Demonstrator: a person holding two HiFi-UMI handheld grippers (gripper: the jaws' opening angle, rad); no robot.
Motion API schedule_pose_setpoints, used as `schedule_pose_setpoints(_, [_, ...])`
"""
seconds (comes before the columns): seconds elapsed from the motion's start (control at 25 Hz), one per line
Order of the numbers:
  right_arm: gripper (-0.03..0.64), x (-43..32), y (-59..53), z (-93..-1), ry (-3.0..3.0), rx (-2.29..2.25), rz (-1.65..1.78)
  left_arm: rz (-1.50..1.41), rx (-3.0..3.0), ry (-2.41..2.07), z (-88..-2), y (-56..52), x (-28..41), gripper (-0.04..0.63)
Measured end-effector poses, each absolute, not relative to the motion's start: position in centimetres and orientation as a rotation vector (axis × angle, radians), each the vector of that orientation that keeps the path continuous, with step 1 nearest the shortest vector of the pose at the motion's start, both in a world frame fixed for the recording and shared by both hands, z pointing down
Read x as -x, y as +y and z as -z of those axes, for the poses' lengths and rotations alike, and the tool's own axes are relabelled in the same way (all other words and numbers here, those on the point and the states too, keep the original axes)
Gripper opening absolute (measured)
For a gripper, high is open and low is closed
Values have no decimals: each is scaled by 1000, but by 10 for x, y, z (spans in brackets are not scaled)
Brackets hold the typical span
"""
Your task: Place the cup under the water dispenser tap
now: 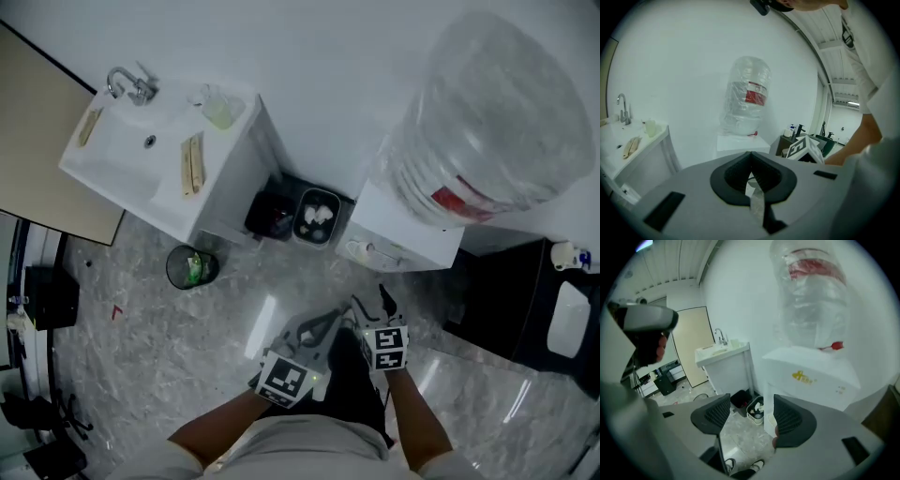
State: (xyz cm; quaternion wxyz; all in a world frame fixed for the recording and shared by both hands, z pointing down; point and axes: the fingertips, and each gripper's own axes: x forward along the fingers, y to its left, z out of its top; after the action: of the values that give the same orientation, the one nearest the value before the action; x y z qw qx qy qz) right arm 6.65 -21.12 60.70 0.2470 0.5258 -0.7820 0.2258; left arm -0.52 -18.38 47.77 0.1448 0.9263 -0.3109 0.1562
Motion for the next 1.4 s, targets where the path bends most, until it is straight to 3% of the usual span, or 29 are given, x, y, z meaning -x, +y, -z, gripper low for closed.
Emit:
schedule_pose_setpoints(0.2, [288,-55,-181,-516,-2185,-1479,-591,-410,-2651,-888,-436,-169,5,6])
schedule_pose_setpoints(0.4, [159,-48,-160,-440,-2209,-1598,-562,-326,-2638,-876,-401,-160,3,6])
schedule_pose_setpoints(0.88, [23,-33,-142,-364,-2259,-1683,-450,-314,-2701,-827,-355,-147,4,6])
schedule_pose_setpoints(1.4, [17,-24,-138,-352,-2262,-1676,-398,-284,-2726,-836,-344,-143,11,6])
